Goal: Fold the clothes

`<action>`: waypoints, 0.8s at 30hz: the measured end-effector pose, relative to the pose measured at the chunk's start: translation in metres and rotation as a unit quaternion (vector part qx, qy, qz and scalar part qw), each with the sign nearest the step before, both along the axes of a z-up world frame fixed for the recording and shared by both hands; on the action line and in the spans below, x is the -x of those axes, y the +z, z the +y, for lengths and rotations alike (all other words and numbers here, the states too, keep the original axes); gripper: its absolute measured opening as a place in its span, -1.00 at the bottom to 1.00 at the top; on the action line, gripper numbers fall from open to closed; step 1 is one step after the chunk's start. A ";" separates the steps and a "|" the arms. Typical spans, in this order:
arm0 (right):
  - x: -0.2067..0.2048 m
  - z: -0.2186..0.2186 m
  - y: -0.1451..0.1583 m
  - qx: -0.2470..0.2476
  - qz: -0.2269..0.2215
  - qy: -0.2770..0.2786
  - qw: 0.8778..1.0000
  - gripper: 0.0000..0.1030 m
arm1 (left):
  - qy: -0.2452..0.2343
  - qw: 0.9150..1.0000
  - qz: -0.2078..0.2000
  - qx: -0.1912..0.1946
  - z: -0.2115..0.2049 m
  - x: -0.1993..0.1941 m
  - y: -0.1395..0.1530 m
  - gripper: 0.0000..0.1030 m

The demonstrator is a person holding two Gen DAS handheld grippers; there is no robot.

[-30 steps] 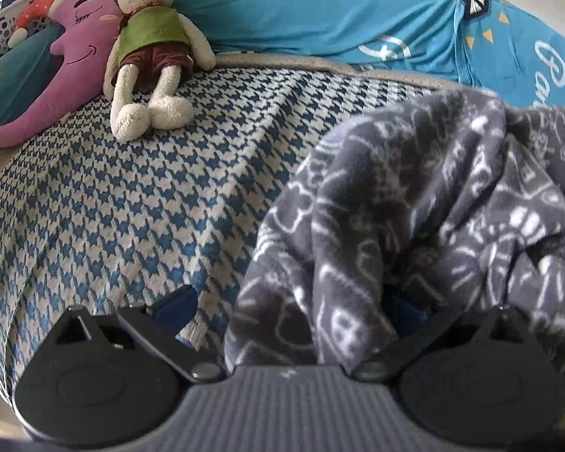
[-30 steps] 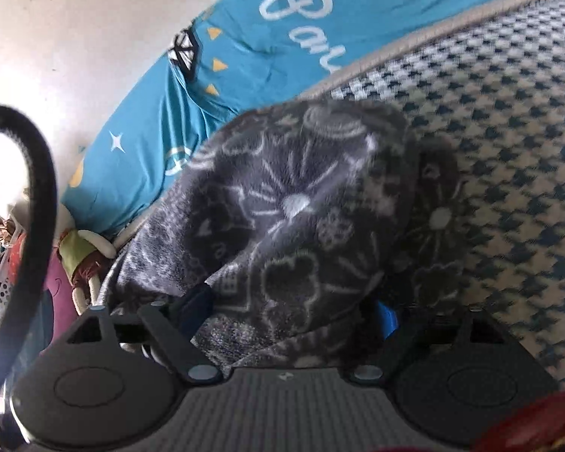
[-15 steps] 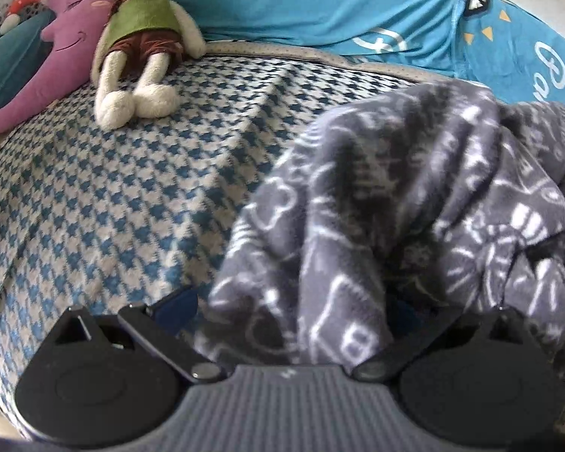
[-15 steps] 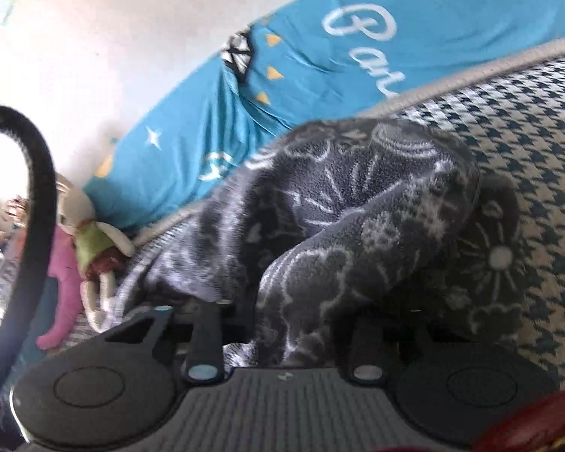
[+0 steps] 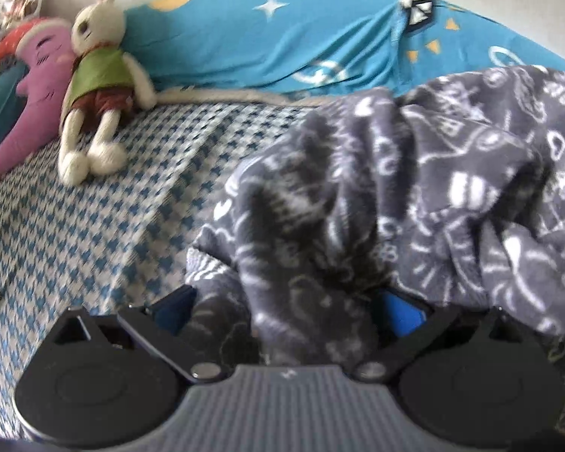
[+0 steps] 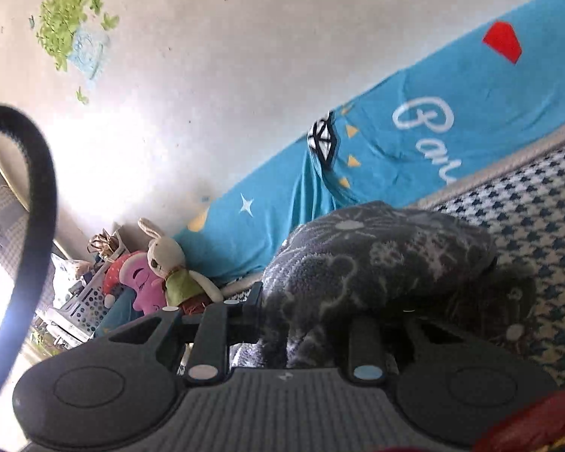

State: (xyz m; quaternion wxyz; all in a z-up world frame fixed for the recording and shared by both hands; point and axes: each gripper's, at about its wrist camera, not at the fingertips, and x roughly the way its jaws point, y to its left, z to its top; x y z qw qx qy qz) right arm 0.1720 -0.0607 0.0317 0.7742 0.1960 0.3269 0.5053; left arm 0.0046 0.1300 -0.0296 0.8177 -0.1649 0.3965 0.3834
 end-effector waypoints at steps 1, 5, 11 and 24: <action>-0.001 -0.004 0.002 -0.002 -0.003 -0.001 1.000 -0.49 | -0.005 1.000 -0.002 -0.003 -0.004 -0.005 0.001 0.99; -0.002 -0.018 0.010 -0.010 -0.025 -0.003 1.000 -0.49 | -0.029 0.999 -0.008 -0.012 -0.025 -0.025 0.008 0.99; 0.000 -0.037 0.018 -0.009 -0.049 -0.007 0.999 -0.49 | -0.061 0.998 -0.022 -0.017 -0.053 -0.045 0.016 0.99; 0.000 -0.045 0.022 0.038 -0.075 -0.045 0.995 -0.49 | -0.102 0.992 -0.056 0.037 -0.069 -0.052 0.020 0.99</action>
